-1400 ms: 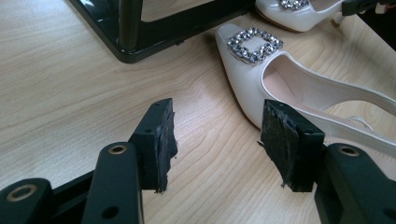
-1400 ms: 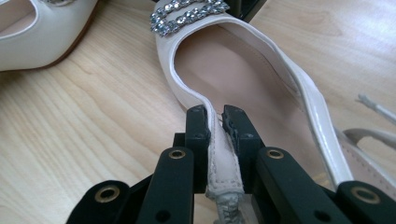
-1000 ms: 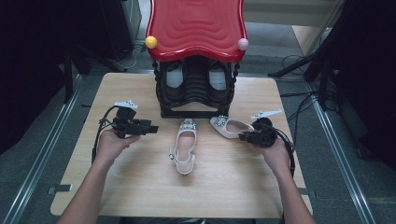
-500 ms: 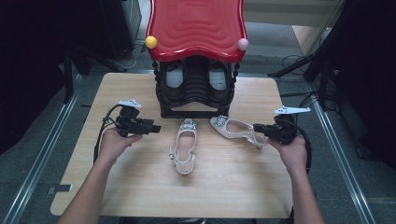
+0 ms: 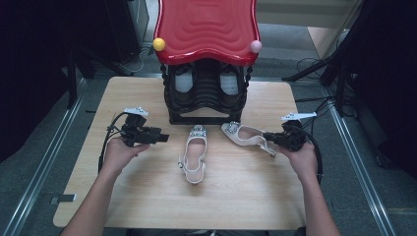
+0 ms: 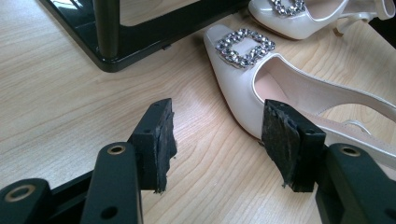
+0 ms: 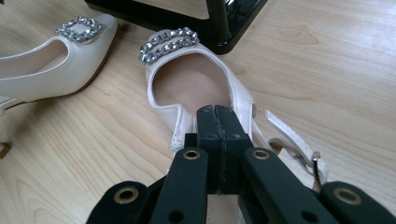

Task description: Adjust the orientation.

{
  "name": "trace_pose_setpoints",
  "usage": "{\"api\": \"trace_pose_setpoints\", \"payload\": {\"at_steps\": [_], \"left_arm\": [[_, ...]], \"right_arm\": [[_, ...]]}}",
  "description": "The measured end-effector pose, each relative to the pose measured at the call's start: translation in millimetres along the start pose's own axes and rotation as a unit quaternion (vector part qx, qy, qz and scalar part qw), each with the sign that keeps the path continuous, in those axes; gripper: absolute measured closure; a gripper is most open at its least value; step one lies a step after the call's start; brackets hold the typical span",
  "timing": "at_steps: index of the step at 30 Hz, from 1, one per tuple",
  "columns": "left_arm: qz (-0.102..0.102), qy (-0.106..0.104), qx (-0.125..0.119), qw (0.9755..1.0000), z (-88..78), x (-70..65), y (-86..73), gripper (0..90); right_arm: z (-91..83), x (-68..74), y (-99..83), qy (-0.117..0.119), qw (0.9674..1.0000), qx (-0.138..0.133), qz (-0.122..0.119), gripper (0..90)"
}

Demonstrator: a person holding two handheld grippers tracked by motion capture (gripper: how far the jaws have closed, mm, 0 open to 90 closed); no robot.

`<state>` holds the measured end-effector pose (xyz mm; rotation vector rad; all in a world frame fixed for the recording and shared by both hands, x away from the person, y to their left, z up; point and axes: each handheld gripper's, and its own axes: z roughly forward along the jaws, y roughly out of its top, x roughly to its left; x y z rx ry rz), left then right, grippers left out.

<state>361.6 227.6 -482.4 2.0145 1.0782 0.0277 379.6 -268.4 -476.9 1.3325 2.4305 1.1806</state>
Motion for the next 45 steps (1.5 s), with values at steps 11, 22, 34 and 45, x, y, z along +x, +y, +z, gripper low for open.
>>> {"api": "trace_pose_setpoints", "payload": {"at_steps": [11, 22, 34, 45], "left_arm": [[-0.001, 0.002, 0.001, 1.0, -0.3, 0.9, -1.1, 44.5], [-0.005, 0.002, -0.004, 1.0, -4.3, 1.8, -4.4, 44.6], [-0.004, 0.0, -0.005, 1.0, -2.2, 1.4, -2.1, 44.6], [-0.002, -0.001, -0.004, 1.0, -1.1, 1.0, -1.0, 44.7]], "right_arm": [[-5.1, 1.6, 5.5, -0.009, 0.9998, -0.014, -0.005, 90.0], [26.2, 20.5, 5.9, 0.014, 0.9963, 0.066, -0.054, 90.0], [33.4, 41.9, 8.0, 0.043, 0.9939, 0.085, -0.056, 90.0], [11.1, 17.5, 9.2, 0.016, 0.9993, 0.031, -0.016, 90.0]]}}
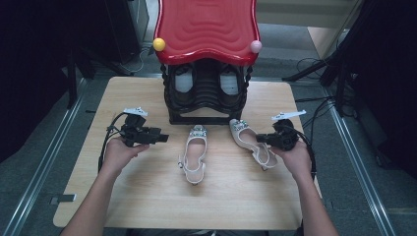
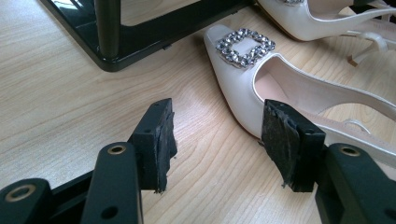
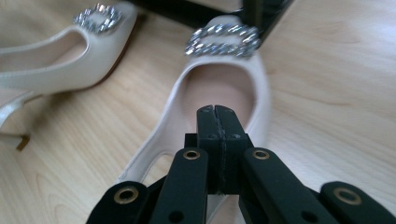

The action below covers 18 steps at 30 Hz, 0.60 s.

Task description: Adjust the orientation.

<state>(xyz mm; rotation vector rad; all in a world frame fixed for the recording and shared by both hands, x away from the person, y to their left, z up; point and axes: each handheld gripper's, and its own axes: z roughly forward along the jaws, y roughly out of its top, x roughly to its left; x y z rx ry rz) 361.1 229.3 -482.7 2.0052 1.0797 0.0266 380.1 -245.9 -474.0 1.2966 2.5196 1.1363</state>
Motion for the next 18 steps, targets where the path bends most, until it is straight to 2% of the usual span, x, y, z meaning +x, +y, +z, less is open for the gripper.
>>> {"api": "trace_pose_setpoints", "payload": {"at_steps": [4, 8, 9, 11, 13, 18], "left_arm": [[-0.001, -0.008, -0.008, 0.9999, -2.5, -2.1, -0.5, 44.6], [-0.001, -0.007, -0.006, 1.0, -3.6, -2.9, -2.6, 44.5], [0.0, -0.005, -0.006, 1.0, -3.8, -2.9, -3.3, 44.5], [-0.002, -0.005, -0.006, 1.0, -4.3, -3.2, -4.4, 44.5], [-0.002, -0.004, -0.005, 1.0, -5.3, -2.9, -5.6, 44.5], [0.001, -0.003, -0.013, 0.9999, -7.2, -4.0, -7.1, 44.5]], "right_arm": [[-8.1, -16.8, -2.9, -0.019, 0.9994, -0.019, 0.023, 90.0], [-4.0, -30.5, -6.5, -0.035, 0.9987, -0.014, 0.035, 90.0], [-0.9, -33.5, -7.4, -0.036, 0.9987, -0.007, 0.037, 90.0], [6.5, -39.0, -9.3, -0.021, 0.9985, 0.001, 0.05, 90.0], [15.1, -40.7, -9.6, -0.029, 0.9985, 0.018, 0.043, 90.0], [24.8, -39.3, -7.4, -0.02, 0.9985, 0.032, 0.041, 90.0]]}}
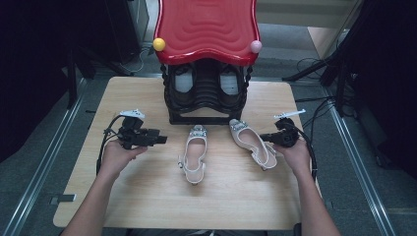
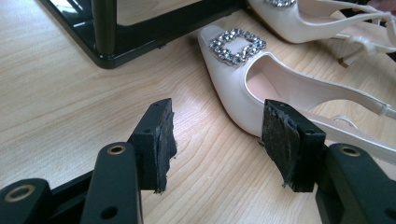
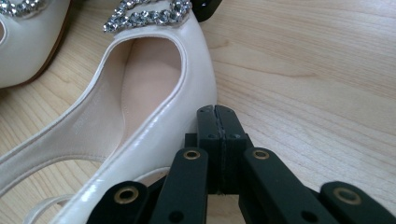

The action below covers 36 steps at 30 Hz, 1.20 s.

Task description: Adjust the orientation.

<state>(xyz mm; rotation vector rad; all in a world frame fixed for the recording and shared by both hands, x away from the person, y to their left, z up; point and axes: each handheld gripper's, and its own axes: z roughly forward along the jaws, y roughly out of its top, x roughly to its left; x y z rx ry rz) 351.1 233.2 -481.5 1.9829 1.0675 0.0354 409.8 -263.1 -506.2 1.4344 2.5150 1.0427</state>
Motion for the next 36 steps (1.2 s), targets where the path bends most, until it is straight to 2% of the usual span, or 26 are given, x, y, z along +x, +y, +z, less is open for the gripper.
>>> {"api": "trace_pose_setpoints", "payload": {"at_steps": [3, 5, 7, 14, 22, 28, 36], "left_arm": [[-0.001, -0.002, 0.0, 1.0, 0.6, -0.2, 0.2, 44.5], [-0.001, -0.003, 0.004, 1.0, 2.1, -0.4, 0.1, 44.5], [0.002, -0.002, 0.006, 1.0, 3.5, -0.7, 0.0, 44.5], [0.005, -0.006, 0.009, 0.9999, 7.2, -1.0, 1.8, 44.5], [0.007, -0.003, 0.013, 0.9999, 9.8, -1.9, 2.2, 44.5], [0.005, -0.005, 0.013, 0.9999, 8.6, -2.1, 0.6, 44.6], [0.004, -0.003, 0.015, 0.9999, 7.9, -2.3, -2.5, 44.5]], "right_arm": [[1.8, 4.1, 0.8, 0.001, 1.0, 0.008, -0.001, 90.0], [4.0, 6.7, 0.0, 0.013, 0.9998, 0.015, -0.003, 90.0], [6.3, 10.2, -0.6, 0.016, 0.9997, 0.017, -0.006, 90.0], [13.4, 27.1, 1.0, 0.028, 0.9988, 0.028, -0.026, 90.0], [16.7, 27.9, -0.5, 0.002, 0.9992, 0.019, -0.035, 90.0], [19.6, 28.8, 0.6, 0.006, 0.9994, 0.018, -0.029, 90.0], [23.5, 35.0, 2.4, 0.012, 0.9987, 0.025, -0.044, 90.0]]}}
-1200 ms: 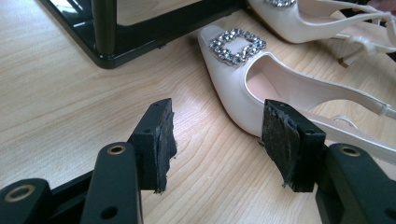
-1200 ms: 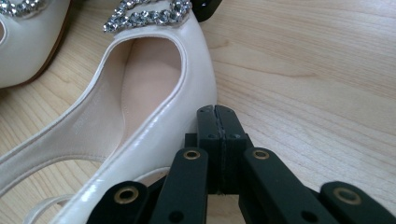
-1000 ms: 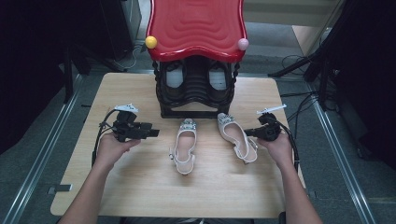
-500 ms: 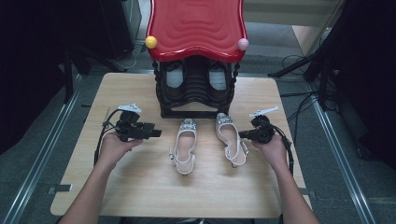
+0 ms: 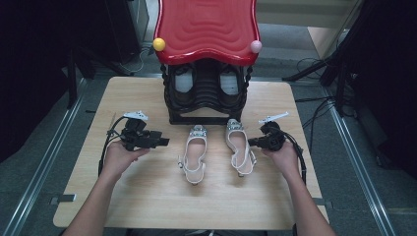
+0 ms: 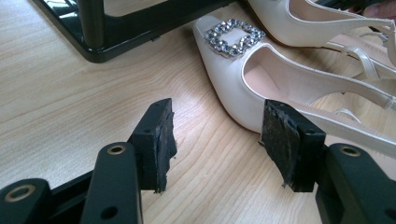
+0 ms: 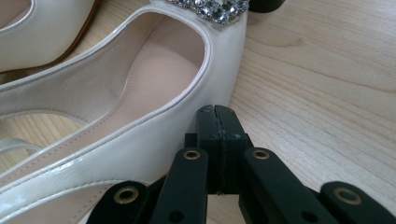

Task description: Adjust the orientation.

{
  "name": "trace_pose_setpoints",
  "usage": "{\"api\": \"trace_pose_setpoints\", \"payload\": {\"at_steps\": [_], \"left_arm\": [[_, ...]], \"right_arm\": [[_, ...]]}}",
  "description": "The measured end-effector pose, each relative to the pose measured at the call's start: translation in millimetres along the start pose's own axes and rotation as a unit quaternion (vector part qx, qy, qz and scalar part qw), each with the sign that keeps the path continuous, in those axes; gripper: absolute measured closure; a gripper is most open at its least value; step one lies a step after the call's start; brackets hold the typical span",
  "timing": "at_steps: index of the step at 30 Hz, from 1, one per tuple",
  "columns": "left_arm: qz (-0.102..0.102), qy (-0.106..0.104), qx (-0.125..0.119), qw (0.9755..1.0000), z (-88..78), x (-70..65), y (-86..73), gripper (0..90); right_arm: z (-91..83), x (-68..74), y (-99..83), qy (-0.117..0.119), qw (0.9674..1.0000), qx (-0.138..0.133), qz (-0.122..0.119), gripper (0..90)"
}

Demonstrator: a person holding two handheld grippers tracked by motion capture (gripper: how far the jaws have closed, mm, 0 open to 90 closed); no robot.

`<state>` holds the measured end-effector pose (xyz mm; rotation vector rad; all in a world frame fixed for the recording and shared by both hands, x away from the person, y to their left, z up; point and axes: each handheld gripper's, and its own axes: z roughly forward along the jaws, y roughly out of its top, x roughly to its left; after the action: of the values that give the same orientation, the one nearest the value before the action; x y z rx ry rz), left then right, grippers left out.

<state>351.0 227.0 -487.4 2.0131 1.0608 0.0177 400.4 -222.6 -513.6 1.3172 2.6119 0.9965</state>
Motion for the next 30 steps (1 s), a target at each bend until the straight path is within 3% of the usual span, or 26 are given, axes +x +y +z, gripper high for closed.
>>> {"api": "trace_pose_setpoints", "payload": {"at_steps": [7, 8, 10, 17, 20, 28, 30], "left_arm": [[-0.003, 0.004, 0.001, 1.0, -1.2, -0.5, -2.5, 44.5], [-0.003, 0.004, 0.0, 1.0, -1.3, -0.6, -2.7, 44.5], [-0.002, 0.002, -0.001, 1.0, -1.3, -1.1, -3.6, 44.5], [-0.004, 0.005, 0.0, 1.0, -3.8, -0.4, -7.5, 44.5], [-0.007, 0.008, -0.002, 0.9999, -5.1, -0.8, -9.8, 44.6], [-0.004, 0.007, 0.001, 1.0, -4.3, -4.7, -15.0, 44.5], [-0.006, 0.009, 0.0, 0.9999, -5.0, -5.0, -16.5, 44.4]], "right_arm": [[6.3, 7.3, 4.4, 0.007, 0.9998, 0.004, -0.017, 90.0], [6.0, 9.3, 5.6, -0.01, 0.9998, 0.003, -0.015, 90.0], [6.8, 8.8, 8.7, -0.022, 0.9997, -0.009, -0.004, 90.0], [14.3, 8.5, 18.7, -0.048, 0.9984, -0.027, 0.014, 90.0], [17.2, 9.0, 21.2, -0.054, 0.9981, -0.027, 0.009, 90.0], [27.0, 18.7, 28.2, -0.027, 0.9995, -0.014, -0.009, 90.0], [29.5, 24.0, 31.3, -0.035, 0.9991, -0.012, -0.021, 90.0]]}}
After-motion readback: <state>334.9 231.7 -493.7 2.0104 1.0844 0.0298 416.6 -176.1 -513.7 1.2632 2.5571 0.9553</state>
